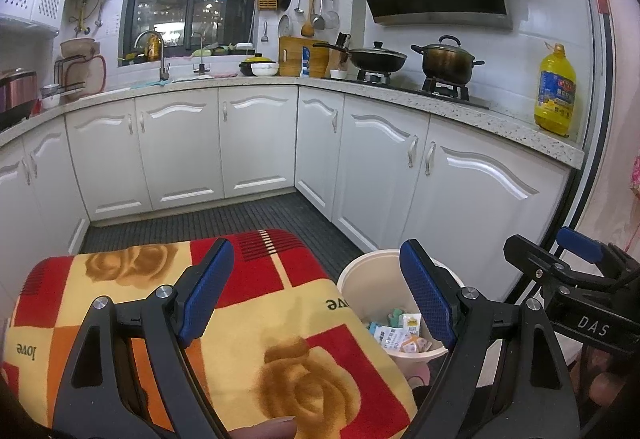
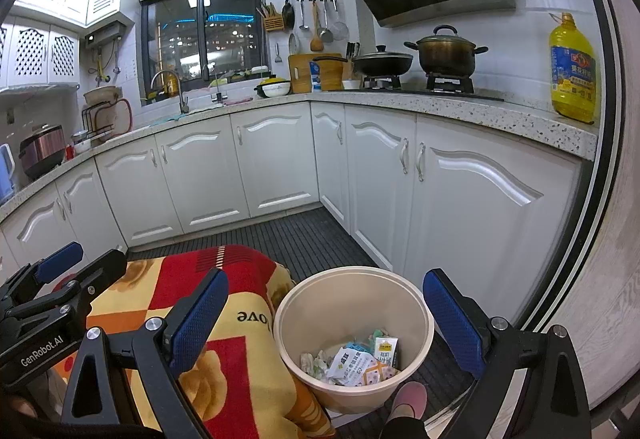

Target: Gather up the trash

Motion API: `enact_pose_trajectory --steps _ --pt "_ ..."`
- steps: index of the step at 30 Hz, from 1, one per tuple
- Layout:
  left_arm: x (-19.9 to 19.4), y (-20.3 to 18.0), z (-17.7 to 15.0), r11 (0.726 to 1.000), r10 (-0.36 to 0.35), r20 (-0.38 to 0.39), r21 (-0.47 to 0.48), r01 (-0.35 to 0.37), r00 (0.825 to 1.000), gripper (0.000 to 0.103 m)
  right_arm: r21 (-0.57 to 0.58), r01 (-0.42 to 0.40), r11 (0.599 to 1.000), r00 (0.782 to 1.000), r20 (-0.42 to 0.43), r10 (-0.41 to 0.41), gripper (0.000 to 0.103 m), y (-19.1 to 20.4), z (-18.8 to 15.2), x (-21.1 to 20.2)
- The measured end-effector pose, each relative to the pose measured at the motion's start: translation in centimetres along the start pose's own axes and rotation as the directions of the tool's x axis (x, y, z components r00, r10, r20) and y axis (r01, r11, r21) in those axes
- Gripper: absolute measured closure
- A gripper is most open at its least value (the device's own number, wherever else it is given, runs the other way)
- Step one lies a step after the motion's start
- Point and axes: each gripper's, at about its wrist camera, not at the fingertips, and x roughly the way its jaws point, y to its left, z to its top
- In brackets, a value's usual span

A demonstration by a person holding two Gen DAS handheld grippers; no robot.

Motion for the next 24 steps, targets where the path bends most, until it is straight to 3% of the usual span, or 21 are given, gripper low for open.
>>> enact_pose_trajectory --steps 24 --pt "0.53 -0.09 -0.22 1.0 -0.002 -0.014 0.013 0.002 1.0 0.018 -0.007 -0.007 1.0 1.0 -0.014 0.007 0.006 0.3 -0.05 0.87"
